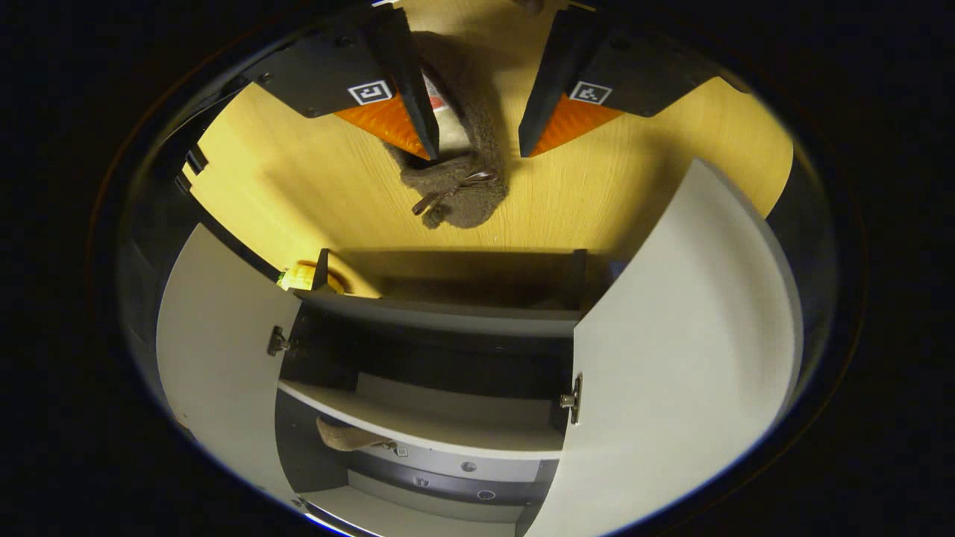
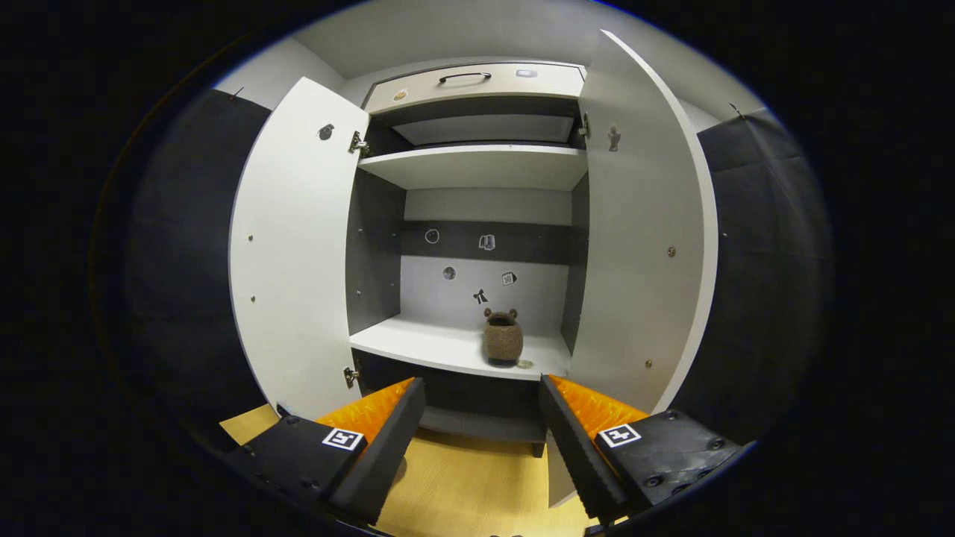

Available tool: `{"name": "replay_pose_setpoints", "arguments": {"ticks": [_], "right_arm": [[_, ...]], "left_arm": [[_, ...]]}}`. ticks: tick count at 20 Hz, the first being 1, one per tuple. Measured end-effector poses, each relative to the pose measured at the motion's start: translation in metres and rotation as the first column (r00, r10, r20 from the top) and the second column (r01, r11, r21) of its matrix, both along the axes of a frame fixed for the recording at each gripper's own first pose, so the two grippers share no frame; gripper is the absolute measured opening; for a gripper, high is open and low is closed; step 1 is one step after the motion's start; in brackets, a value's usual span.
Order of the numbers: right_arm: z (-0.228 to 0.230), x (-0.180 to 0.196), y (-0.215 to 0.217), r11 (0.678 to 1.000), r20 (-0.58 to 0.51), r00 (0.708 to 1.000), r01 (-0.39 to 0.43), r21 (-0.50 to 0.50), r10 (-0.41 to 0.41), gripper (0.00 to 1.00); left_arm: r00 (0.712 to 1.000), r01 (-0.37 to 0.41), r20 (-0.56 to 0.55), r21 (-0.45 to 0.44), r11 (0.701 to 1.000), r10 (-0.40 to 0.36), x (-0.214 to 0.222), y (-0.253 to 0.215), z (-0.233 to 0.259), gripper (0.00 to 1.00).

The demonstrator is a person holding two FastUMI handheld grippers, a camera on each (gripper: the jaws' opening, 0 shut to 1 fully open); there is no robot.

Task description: Grab one shoe with the right hand and put it into the shoe cabinet, grab the other shoe with the left hand and put it into the shoe cabinet; then close the right door with the right hand and the left door with the left hand.

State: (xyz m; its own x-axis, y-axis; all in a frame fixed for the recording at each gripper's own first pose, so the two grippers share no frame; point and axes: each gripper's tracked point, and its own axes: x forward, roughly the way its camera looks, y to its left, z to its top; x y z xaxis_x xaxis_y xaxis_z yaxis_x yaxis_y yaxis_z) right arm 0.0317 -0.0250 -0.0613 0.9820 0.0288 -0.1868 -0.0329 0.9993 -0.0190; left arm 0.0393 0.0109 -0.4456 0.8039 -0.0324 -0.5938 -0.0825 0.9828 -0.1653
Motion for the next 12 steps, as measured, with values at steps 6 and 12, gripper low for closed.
{"name": "replay_pose_setpoints", "arguments": {"ticks": [6, 12], "right_arm": [[-0.027, 0.003, -0.002, 1.0, -0.062, 0.998, -0.026, -0.01, 0.025, 0.98], [-0.05, 0.005, 0.001, 0.997, -0.126, 0.99, -0.067, -0.035, 0.062, 0.98]], "left_arm": [[1.0, -0.025, -0.018, 0.009, 1.0, 0.025, 0.02, 0.005, -0.026, 0.54], [1.0, -0.016, 0.0, 0.064, 0.998, 0.016, 0.042, 0.009, -0.032, 0.33]]}}
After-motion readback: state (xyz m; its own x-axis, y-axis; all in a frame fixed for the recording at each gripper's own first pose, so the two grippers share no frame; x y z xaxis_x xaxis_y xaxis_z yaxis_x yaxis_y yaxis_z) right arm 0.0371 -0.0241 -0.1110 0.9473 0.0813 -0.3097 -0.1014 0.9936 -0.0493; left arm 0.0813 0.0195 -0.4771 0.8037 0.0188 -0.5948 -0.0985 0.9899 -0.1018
